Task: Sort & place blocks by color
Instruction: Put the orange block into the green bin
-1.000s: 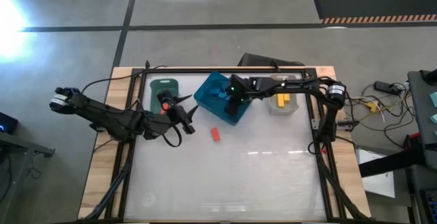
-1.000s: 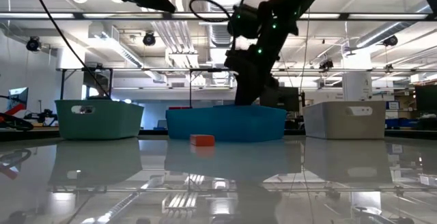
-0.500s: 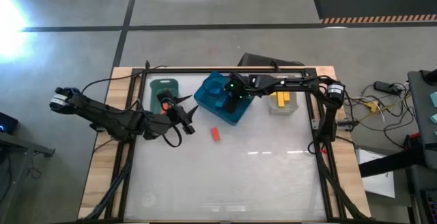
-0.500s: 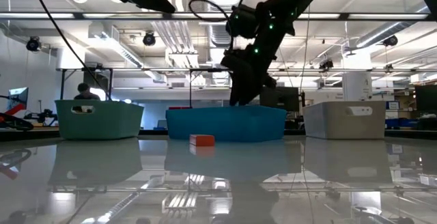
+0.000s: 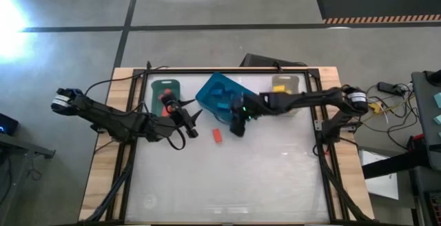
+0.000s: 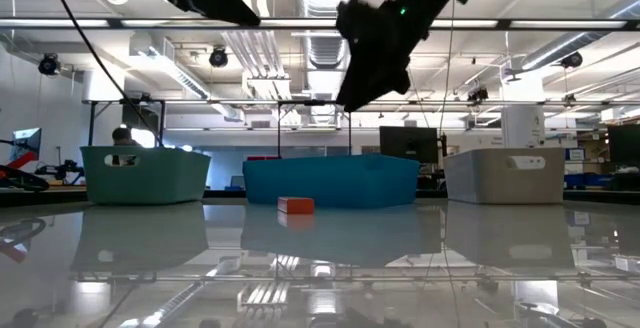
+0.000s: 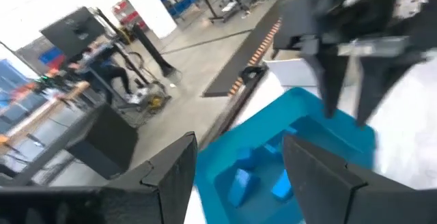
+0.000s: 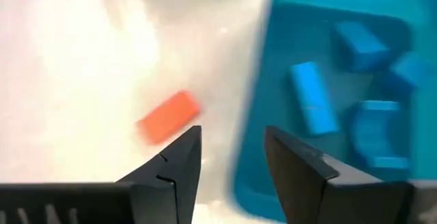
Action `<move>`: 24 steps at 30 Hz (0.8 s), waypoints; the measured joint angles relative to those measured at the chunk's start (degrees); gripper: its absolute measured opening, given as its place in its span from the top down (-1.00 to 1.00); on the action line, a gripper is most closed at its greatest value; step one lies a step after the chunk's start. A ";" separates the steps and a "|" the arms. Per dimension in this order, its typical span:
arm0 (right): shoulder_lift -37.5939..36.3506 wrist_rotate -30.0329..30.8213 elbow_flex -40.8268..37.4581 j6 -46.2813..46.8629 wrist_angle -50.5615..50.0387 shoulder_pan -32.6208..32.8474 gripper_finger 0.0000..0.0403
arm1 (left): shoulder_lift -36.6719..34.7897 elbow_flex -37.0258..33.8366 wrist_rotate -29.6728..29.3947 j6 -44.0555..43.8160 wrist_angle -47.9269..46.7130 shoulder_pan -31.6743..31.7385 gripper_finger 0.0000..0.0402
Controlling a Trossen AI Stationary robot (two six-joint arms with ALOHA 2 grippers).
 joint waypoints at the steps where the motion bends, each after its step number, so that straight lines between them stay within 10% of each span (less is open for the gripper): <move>1: -0.67 -0.04 -1.01 0.02 1.09 1.50 0.27 | 0.12 0.00 0.61 -0.62 -0.09 0.00 0.00; 17: -18.68 13.98 -21.24 8.13 12.26 16.14 0.45 | 8.25 2.76 11.69 -23.06 -0.15 0.07 0.00; 24: -26.25 14.10 -29.90 10.06 20.91 18.63 0.48 | 16.95 11.34 31.16 -19.99 -7.99 0.47 0.00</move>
